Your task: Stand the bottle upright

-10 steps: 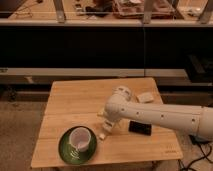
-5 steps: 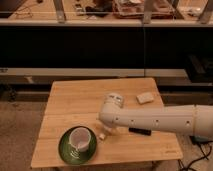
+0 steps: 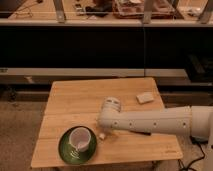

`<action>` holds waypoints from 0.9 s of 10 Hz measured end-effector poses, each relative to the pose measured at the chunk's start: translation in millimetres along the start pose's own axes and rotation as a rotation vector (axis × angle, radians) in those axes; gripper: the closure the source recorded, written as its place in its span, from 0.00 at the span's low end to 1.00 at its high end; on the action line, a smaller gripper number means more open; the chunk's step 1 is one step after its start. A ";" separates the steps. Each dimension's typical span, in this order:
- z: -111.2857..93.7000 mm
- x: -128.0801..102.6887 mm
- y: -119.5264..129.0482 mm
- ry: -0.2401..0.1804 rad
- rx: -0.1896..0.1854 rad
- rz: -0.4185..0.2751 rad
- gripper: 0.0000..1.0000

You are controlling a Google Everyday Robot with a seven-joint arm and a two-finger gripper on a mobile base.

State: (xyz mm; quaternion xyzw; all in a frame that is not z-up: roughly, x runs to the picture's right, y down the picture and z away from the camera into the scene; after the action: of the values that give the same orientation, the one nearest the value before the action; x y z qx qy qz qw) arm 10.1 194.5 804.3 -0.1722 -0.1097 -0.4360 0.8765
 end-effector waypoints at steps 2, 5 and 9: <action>0.1 0.2 0.4 0.000 0.000 0.001 0.20; -0.8 0.0 1.4 -0.029 0.004 0.020 0.20; -2.1 8.8 12.8 -0.106 -0.002 0.053 0.20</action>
State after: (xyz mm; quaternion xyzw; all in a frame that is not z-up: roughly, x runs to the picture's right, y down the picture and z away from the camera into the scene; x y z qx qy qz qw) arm 25.6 194.5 802.8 -0.1991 -0.1511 -0.4031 0.8803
